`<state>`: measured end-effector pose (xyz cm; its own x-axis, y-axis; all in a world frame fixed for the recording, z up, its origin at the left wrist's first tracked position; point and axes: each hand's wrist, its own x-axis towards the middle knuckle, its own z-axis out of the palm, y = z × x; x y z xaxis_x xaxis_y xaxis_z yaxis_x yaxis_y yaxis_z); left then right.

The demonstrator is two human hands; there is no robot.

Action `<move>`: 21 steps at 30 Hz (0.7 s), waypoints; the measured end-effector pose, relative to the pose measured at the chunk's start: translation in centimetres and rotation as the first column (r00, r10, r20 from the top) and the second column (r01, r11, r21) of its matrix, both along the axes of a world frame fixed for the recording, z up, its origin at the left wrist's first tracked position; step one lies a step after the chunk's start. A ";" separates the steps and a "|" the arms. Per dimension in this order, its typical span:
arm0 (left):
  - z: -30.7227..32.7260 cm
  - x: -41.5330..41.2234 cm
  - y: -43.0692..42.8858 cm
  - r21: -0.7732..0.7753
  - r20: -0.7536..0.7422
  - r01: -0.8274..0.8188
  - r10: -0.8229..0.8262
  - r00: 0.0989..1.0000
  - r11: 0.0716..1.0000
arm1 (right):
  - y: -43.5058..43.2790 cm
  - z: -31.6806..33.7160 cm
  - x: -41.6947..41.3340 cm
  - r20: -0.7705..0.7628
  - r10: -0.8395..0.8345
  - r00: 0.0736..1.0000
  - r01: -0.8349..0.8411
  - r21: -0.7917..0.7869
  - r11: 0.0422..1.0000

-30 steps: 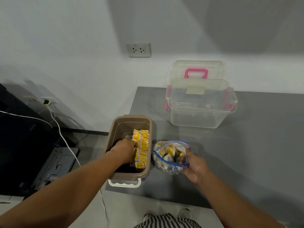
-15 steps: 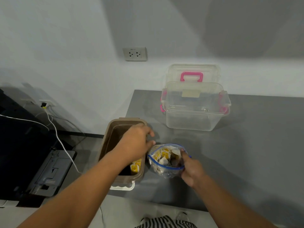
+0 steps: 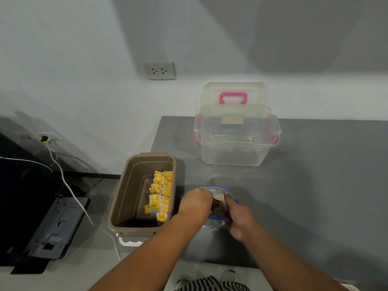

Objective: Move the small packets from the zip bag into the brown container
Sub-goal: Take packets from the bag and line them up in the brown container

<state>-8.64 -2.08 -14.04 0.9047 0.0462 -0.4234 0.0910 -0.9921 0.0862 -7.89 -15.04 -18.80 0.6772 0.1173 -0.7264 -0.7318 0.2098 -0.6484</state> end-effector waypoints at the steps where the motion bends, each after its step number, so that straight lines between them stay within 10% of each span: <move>1: -0.1 -0.1 0.0 -0.009 0.007 -0.004 0.004 1.000 1.000 | -0.1 -0.1 0.0 0.003 0.002 1.000 -0.002 0.002 1.000; 21: 0.2 -0.3 1.3 -0.155 0.153 -0.063 0.087 0.984 0.986 | 0.8 -0.5 0.8 -0.004 -0.001 1.000 0.001 -0.035 0.999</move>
